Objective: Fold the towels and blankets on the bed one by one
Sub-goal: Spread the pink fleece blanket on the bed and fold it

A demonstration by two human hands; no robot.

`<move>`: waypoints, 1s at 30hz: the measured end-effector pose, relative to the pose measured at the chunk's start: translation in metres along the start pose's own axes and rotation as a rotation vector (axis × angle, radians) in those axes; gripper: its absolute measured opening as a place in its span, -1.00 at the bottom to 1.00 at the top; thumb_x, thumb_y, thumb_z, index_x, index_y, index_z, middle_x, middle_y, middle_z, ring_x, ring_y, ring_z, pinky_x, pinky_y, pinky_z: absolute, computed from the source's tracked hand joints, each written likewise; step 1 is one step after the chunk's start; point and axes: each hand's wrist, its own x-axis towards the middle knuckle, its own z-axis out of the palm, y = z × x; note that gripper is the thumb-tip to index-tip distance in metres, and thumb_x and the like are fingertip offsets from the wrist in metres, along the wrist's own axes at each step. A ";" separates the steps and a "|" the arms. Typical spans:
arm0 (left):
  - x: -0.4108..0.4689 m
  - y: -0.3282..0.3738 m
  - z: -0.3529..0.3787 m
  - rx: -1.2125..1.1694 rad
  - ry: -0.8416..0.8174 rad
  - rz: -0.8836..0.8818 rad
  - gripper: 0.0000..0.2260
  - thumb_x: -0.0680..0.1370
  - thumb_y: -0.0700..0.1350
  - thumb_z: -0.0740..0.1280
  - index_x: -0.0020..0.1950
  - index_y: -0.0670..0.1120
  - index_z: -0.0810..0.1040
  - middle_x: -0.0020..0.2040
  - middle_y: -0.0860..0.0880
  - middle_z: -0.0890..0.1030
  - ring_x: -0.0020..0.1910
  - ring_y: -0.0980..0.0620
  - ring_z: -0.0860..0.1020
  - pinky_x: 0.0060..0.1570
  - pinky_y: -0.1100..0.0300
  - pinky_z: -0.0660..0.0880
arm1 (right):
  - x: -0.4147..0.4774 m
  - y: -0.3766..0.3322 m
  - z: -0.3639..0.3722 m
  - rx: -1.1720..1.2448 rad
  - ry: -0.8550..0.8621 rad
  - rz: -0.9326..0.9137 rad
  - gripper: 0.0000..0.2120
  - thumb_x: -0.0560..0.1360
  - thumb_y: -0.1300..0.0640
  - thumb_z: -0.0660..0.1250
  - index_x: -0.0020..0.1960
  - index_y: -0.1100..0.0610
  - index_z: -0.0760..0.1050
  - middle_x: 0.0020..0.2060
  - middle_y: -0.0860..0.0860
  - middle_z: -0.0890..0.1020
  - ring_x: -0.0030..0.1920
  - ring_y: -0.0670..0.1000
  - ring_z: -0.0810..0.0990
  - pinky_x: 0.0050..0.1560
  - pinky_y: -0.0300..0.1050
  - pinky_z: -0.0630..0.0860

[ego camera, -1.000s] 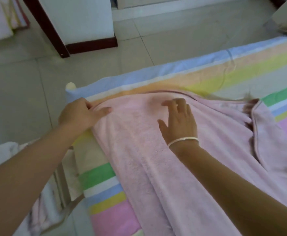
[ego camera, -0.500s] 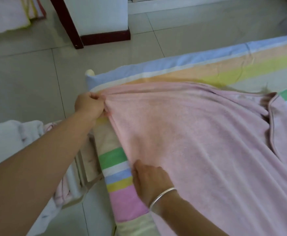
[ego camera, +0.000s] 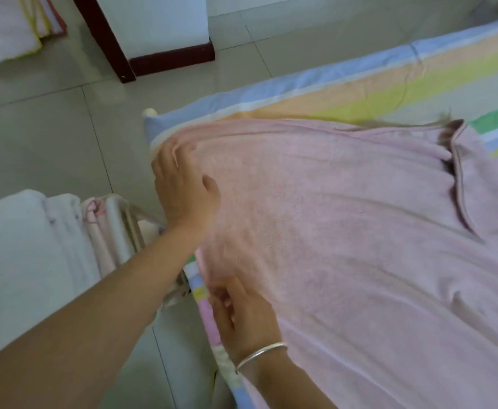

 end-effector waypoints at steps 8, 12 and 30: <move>-0.225 0.049 -0.003 -0.195 -0.352 0.587 -0.77 0.38 -0.22 0.28 0.02 -0.06 0.45 -0.02 -0.01 0.49 -0.04 -0.06 0.49 -0.03 0.09 0.38 | -0.189 0.099 -0.080 -0.308 0.305 0.300 -0.77 0.38 -0.11 0.32 -0.11 -0.06 0.31 -0.53 -0.14 0.50 -0.52 -0.04 0.51 -0.55 -0.28 0.22; -0.344 0.044 -0.015 -0.167 -0.567 0.852 -0.89 0.42 -0.17 0.29 -0.11 -0.01 0.41 -0.15 0.04 0.43 -0.17 -0.05 0.44 -0.15 0.09 0.35 | -0.352 0.136 -0.105 -0.457 0.349 0.527 -0.57 0.27 0.01 0.56 -0.14 -0.04 0.29 -0.56 -0.25 0.31 -0.57 -0.06 0.49 -0.57 -0.36 0.07; -0.558 0.028 -0.015 0.465 -0.771 1.520 -0.74 0.35 -0.10 0.18 -0.04 -0.08 0.57 -0.11 -0.04 0.57 -0.14 -0.12 0.55 -0.11 0.01 0.46 | -0.684 0.164 -0.026 -0.620 0.401 0.834 -0.75 0.28 0.06 0.19 -0.06 0.03 0.46 -0.16 0.02 0.56 -0.19 0.15 0.53 -0.25 0.00 0.38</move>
